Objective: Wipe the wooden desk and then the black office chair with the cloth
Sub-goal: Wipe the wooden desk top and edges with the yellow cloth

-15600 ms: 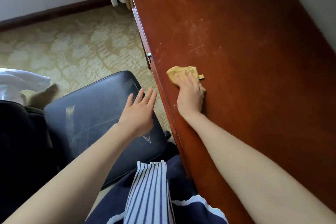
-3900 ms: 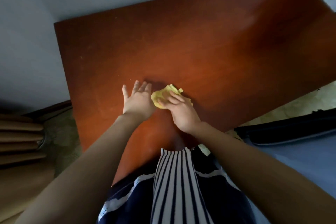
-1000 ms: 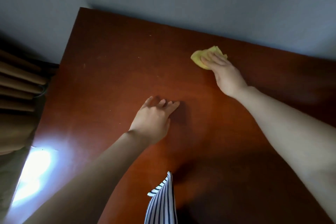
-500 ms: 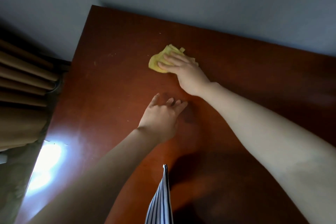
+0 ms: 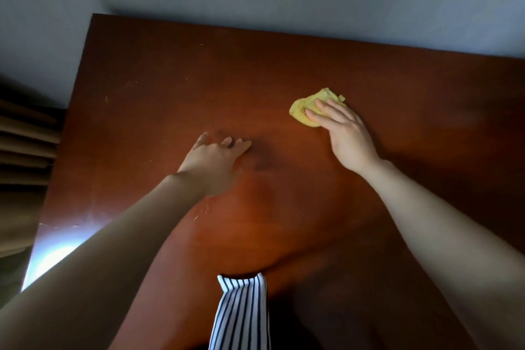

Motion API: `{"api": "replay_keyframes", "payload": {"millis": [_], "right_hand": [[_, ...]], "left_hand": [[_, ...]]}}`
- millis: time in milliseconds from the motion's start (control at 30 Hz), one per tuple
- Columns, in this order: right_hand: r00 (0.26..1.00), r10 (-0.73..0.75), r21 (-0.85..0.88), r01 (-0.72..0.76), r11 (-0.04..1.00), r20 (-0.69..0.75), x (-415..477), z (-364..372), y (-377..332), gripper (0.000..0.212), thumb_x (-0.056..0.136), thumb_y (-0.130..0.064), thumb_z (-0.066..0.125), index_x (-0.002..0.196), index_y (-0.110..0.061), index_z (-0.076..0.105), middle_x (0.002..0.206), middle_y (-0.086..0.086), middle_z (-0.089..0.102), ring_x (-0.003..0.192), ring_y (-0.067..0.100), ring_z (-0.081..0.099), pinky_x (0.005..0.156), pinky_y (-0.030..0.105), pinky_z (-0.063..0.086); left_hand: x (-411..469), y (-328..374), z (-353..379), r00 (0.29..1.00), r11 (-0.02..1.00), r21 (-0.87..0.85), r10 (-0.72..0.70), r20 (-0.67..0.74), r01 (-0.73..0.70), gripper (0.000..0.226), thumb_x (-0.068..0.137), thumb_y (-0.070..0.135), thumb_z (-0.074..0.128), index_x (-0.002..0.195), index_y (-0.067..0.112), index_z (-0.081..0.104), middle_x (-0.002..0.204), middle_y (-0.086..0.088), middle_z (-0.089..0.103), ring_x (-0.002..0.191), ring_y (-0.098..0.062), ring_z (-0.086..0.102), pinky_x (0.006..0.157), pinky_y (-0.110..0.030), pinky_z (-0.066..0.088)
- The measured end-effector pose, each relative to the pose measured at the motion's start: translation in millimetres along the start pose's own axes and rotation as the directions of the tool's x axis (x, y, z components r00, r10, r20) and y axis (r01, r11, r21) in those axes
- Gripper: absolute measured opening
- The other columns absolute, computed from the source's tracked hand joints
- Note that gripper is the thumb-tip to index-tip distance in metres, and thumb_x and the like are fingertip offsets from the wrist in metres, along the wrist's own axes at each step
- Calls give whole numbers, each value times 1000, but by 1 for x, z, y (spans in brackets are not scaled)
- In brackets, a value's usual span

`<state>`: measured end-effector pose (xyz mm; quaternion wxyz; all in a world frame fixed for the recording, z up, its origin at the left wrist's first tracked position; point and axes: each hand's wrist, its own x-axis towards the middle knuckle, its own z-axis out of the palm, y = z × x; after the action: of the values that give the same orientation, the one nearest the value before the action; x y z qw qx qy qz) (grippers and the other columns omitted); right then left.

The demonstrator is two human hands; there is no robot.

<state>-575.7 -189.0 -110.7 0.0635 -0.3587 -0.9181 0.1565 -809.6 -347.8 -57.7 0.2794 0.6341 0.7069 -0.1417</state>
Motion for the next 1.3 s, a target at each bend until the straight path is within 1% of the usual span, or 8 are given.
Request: {"api": "replay_keyframes", "payload": {"millis": [133,300,400,567,733,933,1133,1300], "right_hand": [[958,248,-10,-252,968,-140,4,-9,30,61,87,15,42,138,-19,48,145,7,43,139,27,32,114,43,26],[864,477,8,-482,876,-159,43,-16,52,64,89,12,36,142,-22,42,151,4,34,142,23,23,116,32,19],[833,540,-3,-544,839,-117,74,-21,59,70,86,13,34,145,-25,37,155,2,27,144,22,17,117,31,17],[793,602,-18,-606,795,-97,117,-18,53,69,87,7,34,146,-27,33,156,0,23,144,23,14,117,32,15],[869,486,-4,-489,873,-89,127,-6,23,67,85,4,39,143,-30,39,154,-1,28,143,19,20,114,27,18],[980,186,-53,-190,980,-68,90,13,-17,62,88,4,41,141,-27,43,151,1,36,141,23,26,113,39,22],[1000,-19,-19,18,1000,-14,30,20,-40,59,89,10,42,138,-23,48,147,4,41,140,26,29,114,47,21],[973,-224,11,224,975,60,-29,18,-49,60,85,14,49,135,-20,52,144,5,45,139,27,32,112,49,25]], "left_hand": [[1,2,2,1000,1000,-23,-7,-2,7,61,98,37,34,151,34,3,158,-3,15,144,-17,18,118,-37,-3],[1,-1,8,1000,999,-32,-4,-7,4,61,99,37,34,150,32,3,158,-2,13,143,-15,22,118,-38,-3],[0,2,9,1000,1000,-25,-10,-14,10,62,98,35,36,150,31,2,158,0,14,142,-13,24,117,-38,-4],[1,2,4,999,998,-48,-34,-10,33,67,98,33,37,149,35,-6,158,-3,15,132,-18,43,116,-35,-6],[0,7,2,997,995,-60,-78,-6,77,66,99,31,37,149,33,-6,158,-4,15,136,-26,36,116,-33,-3],[1,7,-1,996,994,-67,-89,-26,87,60,99,31,35,151,31,3,157,-5,19,137,-26,32,117,-33,4],[0,9,0,991,987,-113,-118,-65,111,59,97,32,38,150,32,12,154,-3,28,137,-30,29,114,-36,18],[-5,12,5,989,991,-107,-95,-116,83,60,97,31,39,150,32,10,151,-2,32,133,-28,35,115,-36,17]]}}
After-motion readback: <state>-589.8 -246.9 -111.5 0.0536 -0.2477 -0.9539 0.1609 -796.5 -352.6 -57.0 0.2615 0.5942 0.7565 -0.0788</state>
